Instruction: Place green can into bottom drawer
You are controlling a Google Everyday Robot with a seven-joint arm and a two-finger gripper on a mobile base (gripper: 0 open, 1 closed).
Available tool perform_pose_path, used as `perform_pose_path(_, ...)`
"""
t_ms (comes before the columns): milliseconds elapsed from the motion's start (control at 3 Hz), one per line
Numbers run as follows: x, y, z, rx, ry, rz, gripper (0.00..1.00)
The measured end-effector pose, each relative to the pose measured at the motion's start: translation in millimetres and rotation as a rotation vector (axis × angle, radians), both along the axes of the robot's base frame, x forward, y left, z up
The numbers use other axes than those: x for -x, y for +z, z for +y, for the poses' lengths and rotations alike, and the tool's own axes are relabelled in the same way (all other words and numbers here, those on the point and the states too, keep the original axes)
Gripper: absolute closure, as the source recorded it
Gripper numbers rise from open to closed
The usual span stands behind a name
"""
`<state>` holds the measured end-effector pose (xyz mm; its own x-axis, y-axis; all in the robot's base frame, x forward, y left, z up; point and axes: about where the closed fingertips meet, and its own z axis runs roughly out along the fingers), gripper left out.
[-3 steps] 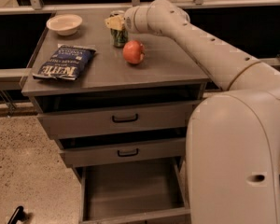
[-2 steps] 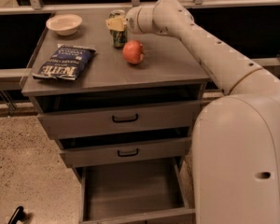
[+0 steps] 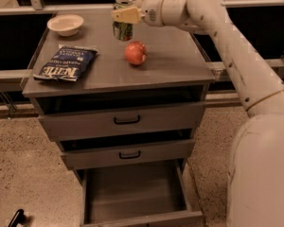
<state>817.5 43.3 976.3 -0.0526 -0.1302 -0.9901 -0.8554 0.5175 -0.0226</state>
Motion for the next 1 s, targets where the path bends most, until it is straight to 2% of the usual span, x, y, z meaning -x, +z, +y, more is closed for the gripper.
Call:
perform_pose_path(333,46,25,7,0.056,0.142,-0.142,1.0)
perform_pose_path(667,54,25,13,0.102,0.183,-0.232,1.0)
perform_pose_path(1000,59,25,29,0.073,0.271,-0.275,1.0)
